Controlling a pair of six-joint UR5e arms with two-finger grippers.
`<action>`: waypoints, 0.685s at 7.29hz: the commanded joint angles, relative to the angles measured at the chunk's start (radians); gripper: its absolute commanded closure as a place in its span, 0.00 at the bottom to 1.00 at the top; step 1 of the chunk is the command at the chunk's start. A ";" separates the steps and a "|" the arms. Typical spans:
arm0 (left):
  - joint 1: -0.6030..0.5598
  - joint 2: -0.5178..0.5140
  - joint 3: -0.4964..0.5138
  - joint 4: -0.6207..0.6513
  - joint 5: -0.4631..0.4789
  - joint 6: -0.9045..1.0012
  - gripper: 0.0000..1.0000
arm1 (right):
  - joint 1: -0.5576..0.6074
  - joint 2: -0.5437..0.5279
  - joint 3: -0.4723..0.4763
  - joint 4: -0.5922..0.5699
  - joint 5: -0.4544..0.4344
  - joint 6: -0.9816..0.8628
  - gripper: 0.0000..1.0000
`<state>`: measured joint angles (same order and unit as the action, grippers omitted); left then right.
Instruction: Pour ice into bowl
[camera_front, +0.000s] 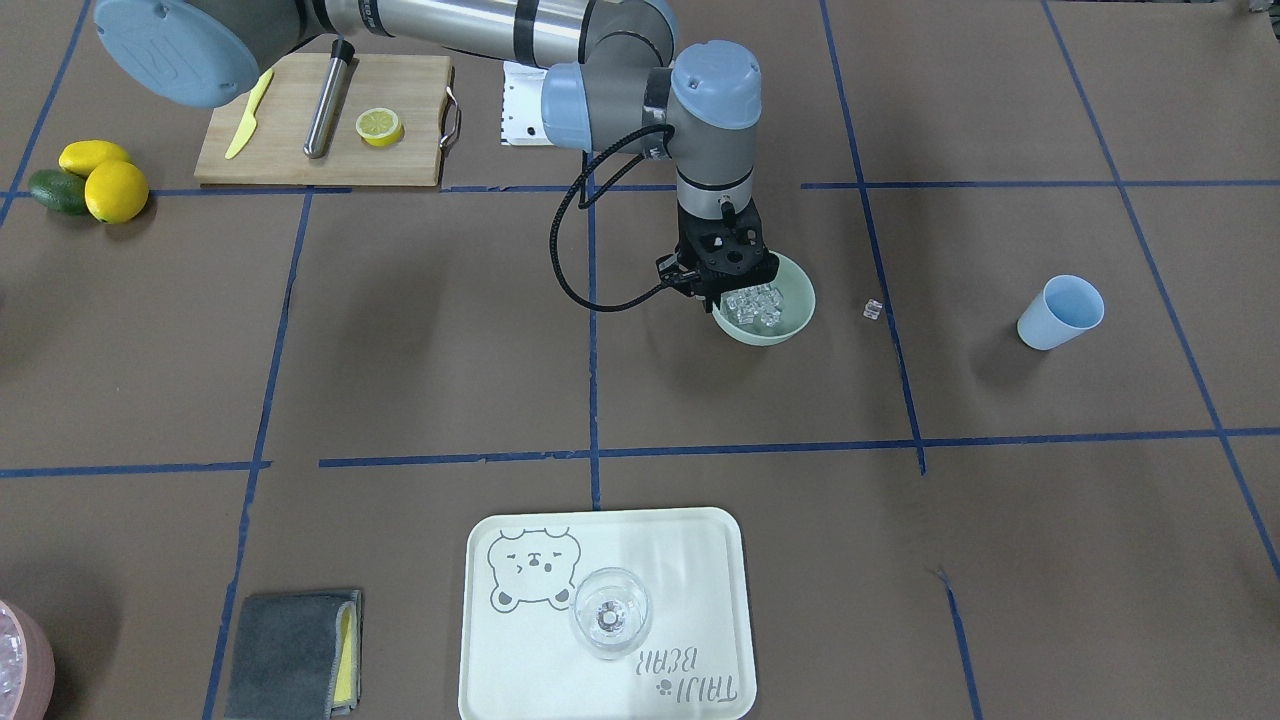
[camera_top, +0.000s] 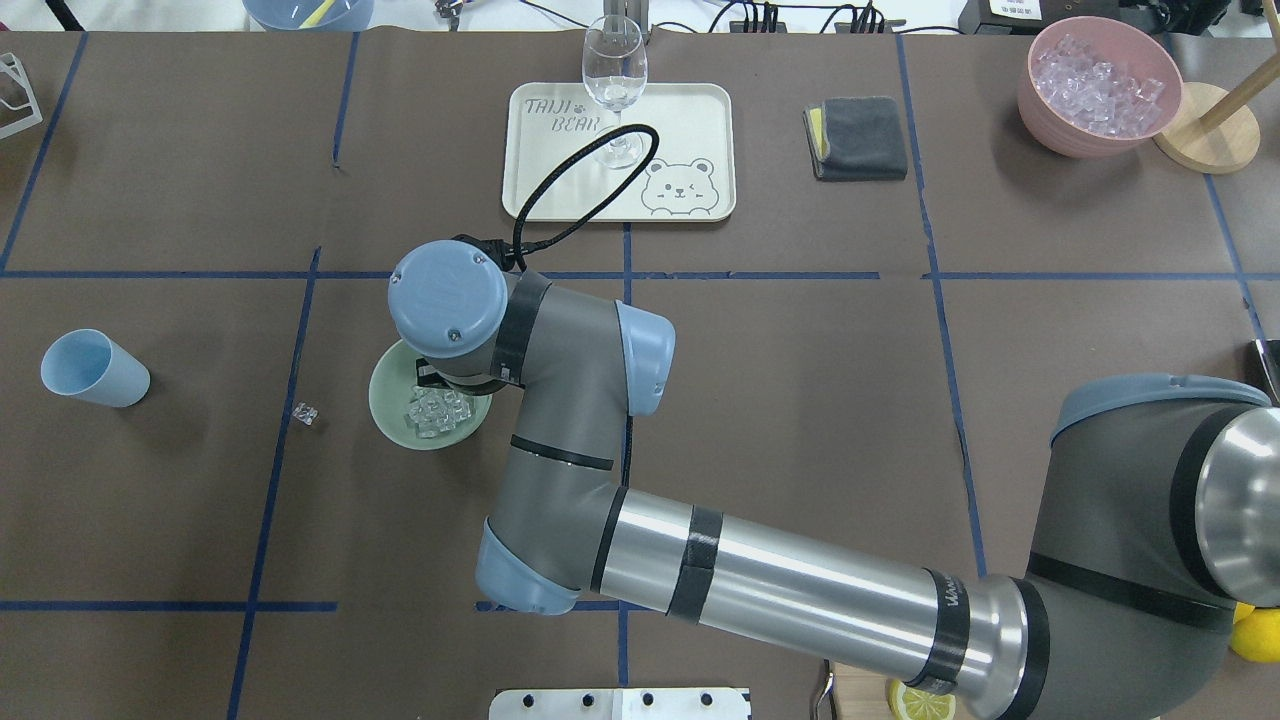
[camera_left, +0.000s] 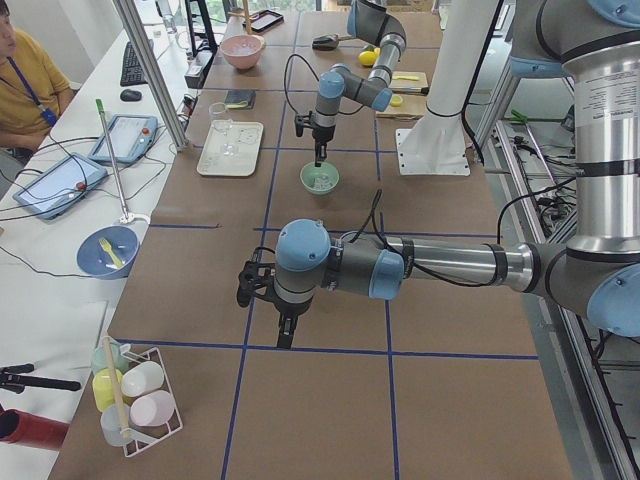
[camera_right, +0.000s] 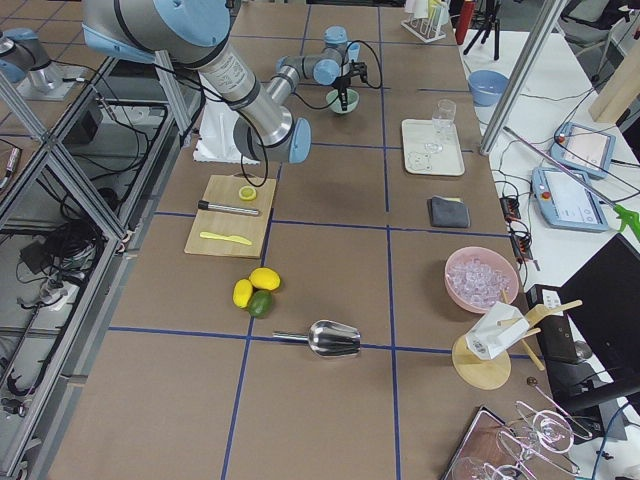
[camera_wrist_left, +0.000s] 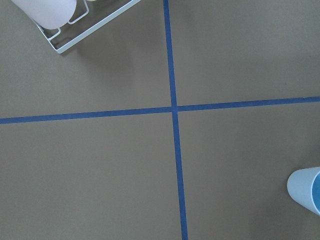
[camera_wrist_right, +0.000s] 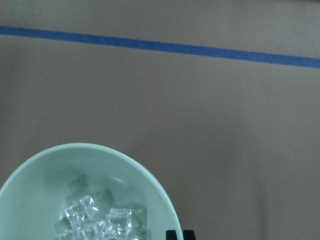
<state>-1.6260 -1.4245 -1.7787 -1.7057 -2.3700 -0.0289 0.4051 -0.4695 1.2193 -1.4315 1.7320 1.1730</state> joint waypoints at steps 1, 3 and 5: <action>0.000 -0.001 0.002 0.000 0.000 0.001 0.00 | 0.093 -0.030 0.124 -0.070 0.125 -0.015 1.00; 0.000 0.001 0.005 -0.002 0.000 0.001 0.00 | 0.188 -0.200 0.363 -0.101 0.220 -0.022 1.00; 0.000 0.001 0.008 0.000 0.000 0.003 0.00 | 0.323 -0.463 0.585 -0.115 0.337 -0.204 1.00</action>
<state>-1.6260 -1.4237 -1.7722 -1.7067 -2.3700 -0.0272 0.6452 -0.7776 1.6732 -1.5363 1.9966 1.0773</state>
